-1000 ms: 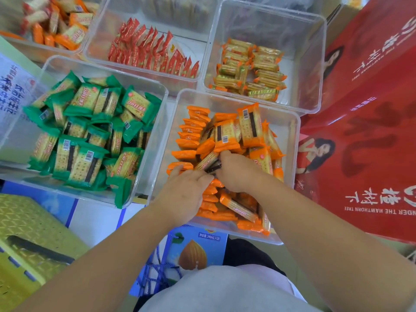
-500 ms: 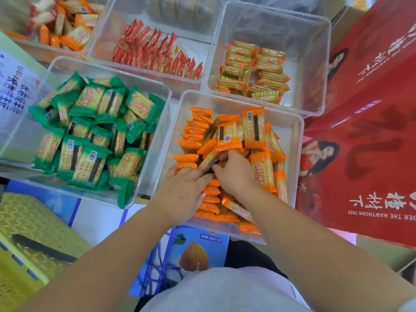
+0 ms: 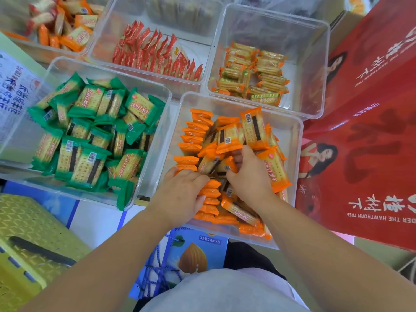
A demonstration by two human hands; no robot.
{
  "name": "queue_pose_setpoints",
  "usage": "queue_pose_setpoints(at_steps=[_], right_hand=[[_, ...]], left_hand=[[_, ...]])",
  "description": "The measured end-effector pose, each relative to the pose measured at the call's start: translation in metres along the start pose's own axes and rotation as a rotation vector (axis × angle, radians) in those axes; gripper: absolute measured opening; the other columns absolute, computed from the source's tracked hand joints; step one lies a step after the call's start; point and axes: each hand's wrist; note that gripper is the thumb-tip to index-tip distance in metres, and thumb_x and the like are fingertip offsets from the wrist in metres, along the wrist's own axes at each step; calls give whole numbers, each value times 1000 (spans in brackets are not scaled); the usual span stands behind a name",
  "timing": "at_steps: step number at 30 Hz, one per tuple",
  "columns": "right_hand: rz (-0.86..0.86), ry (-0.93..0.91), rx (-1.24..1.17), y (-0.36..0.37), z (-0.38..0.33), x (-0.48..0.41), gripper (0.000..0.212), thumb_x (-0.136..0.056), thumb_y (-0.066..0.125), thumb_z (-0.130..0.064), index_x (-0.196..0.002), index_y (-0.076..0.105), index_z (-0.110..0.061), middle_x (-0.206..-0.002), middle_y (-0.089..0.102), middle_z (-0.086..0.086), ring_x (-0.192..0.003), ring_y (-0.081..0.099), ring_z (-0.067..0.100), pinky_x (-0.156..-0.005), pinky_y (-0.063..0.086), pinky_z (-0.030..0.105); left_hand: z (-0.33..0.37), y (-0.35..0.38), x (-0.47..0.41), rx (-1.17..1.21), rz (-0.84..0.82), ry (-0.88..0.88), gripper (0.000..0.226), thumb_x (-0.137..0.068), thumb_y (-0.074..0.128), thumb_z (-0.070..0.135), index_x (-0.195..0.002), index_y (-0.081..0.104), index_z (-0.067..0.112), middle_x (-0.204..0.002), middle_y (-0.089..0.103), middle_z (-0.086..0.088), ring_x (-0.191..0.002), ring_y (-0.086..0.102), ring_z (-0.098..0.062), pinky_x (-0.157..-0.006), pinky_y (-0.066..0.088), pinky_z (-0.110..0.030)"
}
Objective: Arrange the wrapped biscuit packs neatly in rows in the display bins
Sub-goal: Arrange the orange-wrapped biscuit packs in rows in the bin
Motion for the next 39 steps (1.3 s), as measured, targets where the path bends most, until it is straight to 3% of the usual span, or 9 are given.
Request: queue_pose_setpoints(at_steps=[6,11,15,18,21,24,31,36,39], right_hand=[[-61,-130,170,-10,0,4,35,-86,66,-6,-114,68,-27,-114,69,-6,-105,63,16,-82,47,26],[-238,-212,314,-17,-8,4,36,-83,65,-2,-109,66,-26,-110,65,-3,-102,61,21,-81,54,39],[-148,-254,284,-25,-13,4,39,-83,66,-7,-119,67,-24,-116,67,-3,-110,58,20,-86,50,33],[-117,-241,245,-32,-12,0,46,-87,64,-9,-132,63,-18,-125,64,2,-119,54,22,-99,45,34],[-223,-268,239,-34,-9,-3,43,-90,62,-6,-132,65,-17,-125,62,3,-120,53,22,-104,44,37],[-253,-295,210,-33,-5,-3,41,-90,61,-3,-128,68,-17,-122,63,3,-118,54,22,-104,44,38],[-115,-240,162,-33,8,-7,38,-99,53,-4,-129,67,-24,-122,64,4,-115,57,23,-90,39,24],[-90,-254,179,-24,-3,-13,31,-98,59,-16,-128,67,-18,-124,68,5,-116,60,25,-97,45,34],[-144,-245,190,-11,-10,-16,31,-98,59,-16,-127,68,-20,-128,67,2,-119,59,22,-100,48,36]], left_hand=[[0,0,0,-47,-12,28,51,-96,53,44,-144,50,28,-139,54,6,-130,45,-20,-117,22,-49],[-1,2,0,-42,-6,31,55,-97,49,48,-148,44,28,-142,51,7,-133,42,-18,-119,20,-47],[0,1,0,-22,8,38,54,-96,52,47,-146,47,27,-141,50,5,-132,43,-19,-117,25,-46],[3,-4,2,58,130,60,48,-88,69,33,-133,59,18,-130,56,-5,-118,54,-28,-101,44,-46],[3,-9,-3,82,290,-12,54,-83,75,26,-133,58,13,-133,55,-11,-115,55,-32,-95,47,-48],[3,-16,-17,56,240,-85,58,-89,68,30,-141,52,13,-137,56,-8,-119,51,-30,-99,44,-48],[14,-7,-25,-52,170,14,18,-92,63,22,-108,71,20,-105,70,1,-102,56,-27,-84,39,-42],[12,-2,-29,-85,145,-9,25,-93,57,13,-113,68,23,-100,72,3,-101,54,-25,-81,30,-40],[7,-3,-29,-83,142,17,26,-93,60,14,-114,70,25,-105,71,4,-101,55,-25,-83,36,-41]])
Point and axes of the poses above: each hand's wrist, its own x-axis away from the middle knuckle, its own y-axis out of the palm, z = x × y
